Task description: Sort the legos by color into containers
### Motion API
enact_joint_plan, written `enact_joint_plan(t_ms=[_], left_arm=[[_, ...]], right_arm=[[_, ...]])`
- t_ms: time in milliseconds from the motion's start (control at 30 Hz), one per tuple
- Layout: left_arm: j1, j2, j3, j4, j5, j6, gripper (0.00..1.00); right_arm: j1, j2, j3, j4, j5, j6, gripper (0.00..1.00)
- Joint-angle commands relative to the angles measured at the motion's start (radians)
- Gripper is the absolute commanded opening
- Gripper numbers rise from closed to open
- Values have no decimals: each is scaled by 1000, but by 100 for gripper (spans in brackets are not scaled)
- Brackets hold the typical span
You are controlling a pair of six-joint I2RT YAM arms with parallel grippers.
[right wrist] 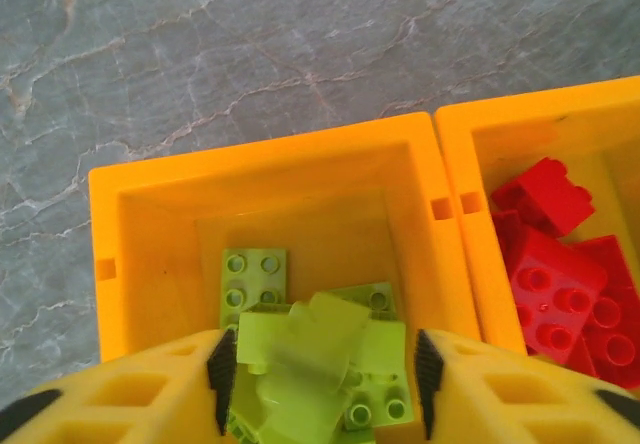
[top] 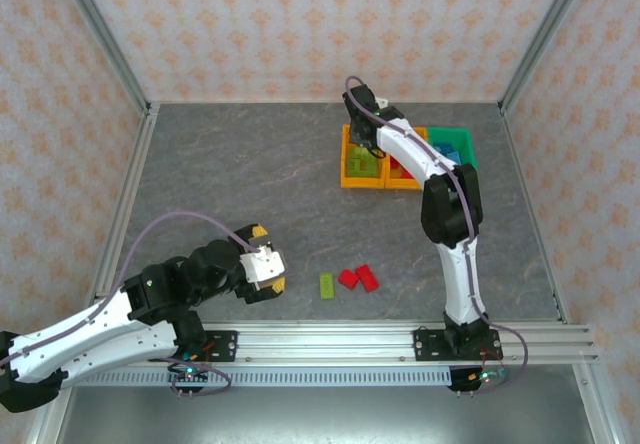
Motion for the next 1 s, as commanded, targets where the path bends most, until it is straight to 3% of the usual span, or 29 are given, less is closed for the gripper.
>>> enact_joint_plan(t_ms=[0,100,267,600,767,967], left_arm=[[9,-4,-7,17,-25,10,100],[9,-5,-7,18,-17,8,100],[10,-6,-6,13,-14,8,100],[11,-5,-8,22,18,7,100],[13,-4,-9,24,25,6,100],[12,-1,-8,20,23,7,100]], right_arm=[[9,-46,94,-143,-48,-44,58],[11,-159,-14,-151,-93,-30,60],[62,-480,-382,-41,-190,-8,62],[337,-1001,-956,-83,-153,103,63],[481,-1081,-1119,-130,-219,177,61],[580,-947,-1190,-99,-212,218,60]])
